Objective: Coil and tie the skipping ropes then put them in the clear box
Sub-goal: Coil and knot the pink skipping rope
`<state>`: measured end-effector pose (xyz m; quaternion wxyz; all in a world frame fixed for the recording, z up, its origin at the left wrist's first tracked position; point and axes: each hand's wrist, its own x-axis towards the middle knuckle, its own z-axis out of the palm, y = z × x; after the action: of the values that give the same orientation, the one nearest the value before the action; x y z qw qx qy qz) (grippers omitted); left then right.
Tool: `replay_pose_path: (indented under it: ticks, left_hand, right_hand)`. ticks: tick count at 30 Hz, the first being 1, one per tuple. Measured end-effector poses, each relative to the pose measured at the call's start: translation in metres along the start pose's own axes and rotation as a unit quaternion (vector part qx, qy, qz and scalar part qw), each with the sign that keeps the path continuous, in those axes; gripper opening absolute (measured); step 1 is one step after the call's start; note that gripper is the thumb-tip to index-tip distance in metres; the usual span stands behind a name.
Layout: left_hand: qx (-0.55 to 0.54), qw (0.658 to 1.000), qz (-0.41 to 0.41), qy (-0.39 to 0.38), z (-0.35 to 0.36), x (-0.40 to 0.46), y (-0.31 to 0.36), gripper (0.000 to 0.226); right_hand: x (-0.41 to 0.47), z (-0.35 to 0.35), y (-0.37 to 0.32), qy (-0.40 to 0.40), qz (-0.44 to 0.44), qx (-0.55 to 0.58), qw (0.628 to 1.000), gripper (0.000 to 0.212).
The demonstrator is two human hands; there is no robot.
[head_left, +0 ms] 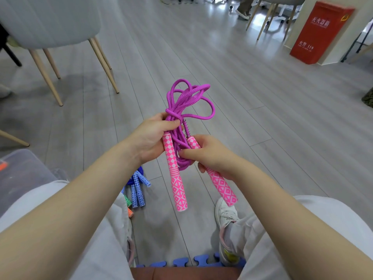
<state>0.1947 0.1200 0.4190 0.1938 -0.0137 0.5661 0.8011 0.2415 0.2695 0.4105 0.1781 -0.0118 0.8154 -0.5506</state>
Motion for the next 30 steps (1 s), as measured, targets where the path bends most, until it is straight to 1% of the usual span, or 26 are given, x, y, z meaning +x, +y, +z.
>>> replay_pose_path:
  ticks: [4, 7, 9, 13, 18, 21, 25, 28, 30]
  left_hand:
    - [0.016, 1.0, -0.008, -0.012, 0.0, -0.001, -0.002, 0.012]
    - [0.025, 0.999, -0.005, -0.018, -0.001, -0.002, -0.003, 0.013]
    - [0.044, 0.999, 0.003, -0.016, -0.001, -0.002, -0.002, 0.019]
    - [0.107, 0.994, 0.011, -0.011, -0.002, -0.002, -0.005, 0.03]
    - [0.192, 0.981, -0.01, -0.014, -0.003, -0.004, -0.007, 0.032]
    - [0.248, 0.969, -0.012, -0.021, -0.007, -0.003, -0.009, 0.039]
    - [0.196, 0.978, -0.042, -0.057, -0.007, -0.003, -0.009, 0.047]
    - [0.207, 0.972, -0.064, -0.088, -0.007, -0.006, -0.009, 0.045]
    - [0.214, 0.969, -0.071, -0.104, -0.007, -0.008, -0.008, 0.043]
  right_hand:
    - [0.001, -0.005, 0.001, -0.015, 0.018, -0.011, 1.0, 0.015]
    - [0.0, -0.008, 0.0, -0.021, 0.019, -0.015, 1.0, 0.006]
    - [0.0, -0.009, 0.0, -0.019, 0.012, -0.02, 1.0, 0.012]
    - [0.0, -0.01, 0.001, -0.028, -0.001, -0.008, 1.0, 0.012]
    - [0.0, -0.011, 0.001, -0.021, -0.014, 0.013, 1.0, 0.011]
    - [-0.001, -0.011, 0.002, -0.029, -0.011, 0.009, 0.999, 0.013]
    - [-0.002, -0.014, 0.003, -0.06, -0.02, -0.004, 0.998, 0.012]
    - [-0.004, -0.018, 0.004, -0.081, -0.026, -0.04, 0.996, 0.009]
    - [-0.006, -0.019, 0.005, -0.093, -0.028, -0.043, 0.994, 0.009]
